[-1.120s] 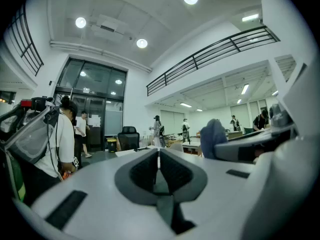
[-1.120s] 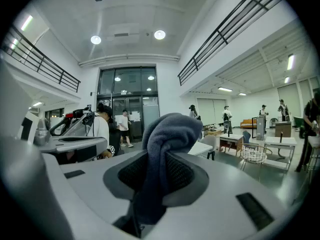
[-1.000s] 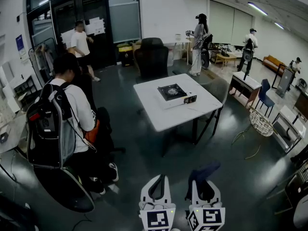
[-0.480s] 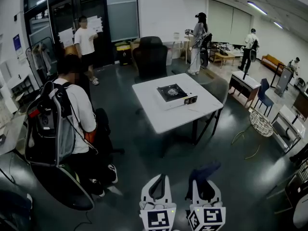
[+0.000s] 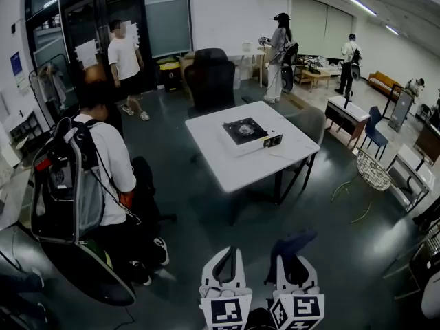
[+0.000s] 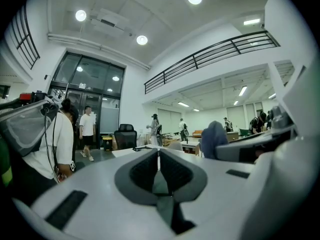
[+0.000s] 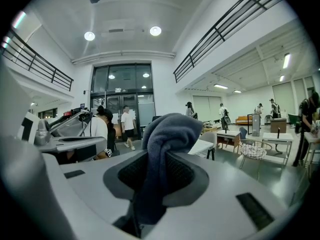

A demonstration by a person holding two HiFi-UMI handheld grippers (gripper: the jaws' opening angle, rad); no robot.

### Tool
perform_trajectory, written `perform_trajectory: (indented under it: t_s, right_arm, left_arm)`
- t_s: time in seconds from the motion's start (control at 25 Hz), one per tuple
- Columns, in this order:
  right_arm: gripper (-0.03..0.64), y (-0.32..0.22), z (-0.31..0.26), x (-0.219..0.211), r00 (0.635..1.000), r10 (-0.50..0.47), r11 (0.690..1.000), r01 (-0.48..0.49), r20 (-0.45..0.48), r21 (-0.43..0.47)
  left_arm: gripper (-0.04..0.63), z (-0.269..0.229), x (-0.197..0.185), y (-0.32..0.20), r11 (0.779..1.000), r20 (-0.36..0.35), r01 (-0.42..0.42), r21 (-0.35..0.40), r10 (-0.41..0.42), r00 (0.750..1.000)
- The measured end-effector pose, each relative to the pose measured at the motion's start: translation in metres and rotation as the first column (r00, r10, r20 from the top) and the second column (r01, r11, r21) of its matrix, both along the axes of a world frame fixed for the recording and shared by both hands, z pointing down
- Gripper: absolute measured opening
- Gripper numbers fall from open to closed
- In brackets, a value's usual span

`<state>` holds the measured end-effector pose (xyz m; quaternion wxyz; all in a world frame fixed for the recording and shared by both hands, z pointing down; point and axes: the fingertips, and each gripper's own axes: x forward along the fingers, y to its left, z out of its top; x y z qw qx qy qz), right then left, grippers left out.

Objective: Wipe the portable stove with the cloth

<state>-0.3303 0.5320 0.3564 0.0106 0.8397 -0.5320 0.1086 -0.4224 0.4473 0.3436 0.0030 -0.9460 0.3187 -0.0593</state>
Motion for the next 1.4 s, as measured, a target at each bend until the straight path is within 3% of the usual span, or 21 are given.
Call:
perform_trajectory:
  t_s: [0.32,0.6,1.4]
  right_arm:
    - [0.106,-0.027,0.005,0.006,1.0,-0.004,1.0,0.004,0.004,-0.021]
    - [0.106,-0.06,0.008,0.036,1.0,-0.026,0.999,0.026,0.008,-0.032]
    - [0.106,-0.177,-0.004,0.205,0.99,-0.142,0.99,0.142,0.007,-0.02]
  left_arm:
    - [0.021,0.005,0.005,-0.023,1.0,0.006,0.0,-0.018,0.0,1.0]
    - [0.021,0.009,0.034,-0.056,0.999,0.016,0.021,-0.025,-0.021,1.0]
    - [0.021,-0.007,0.192,-0.164,0.991,0.018,0.131,0.006,-0.131,0.991]
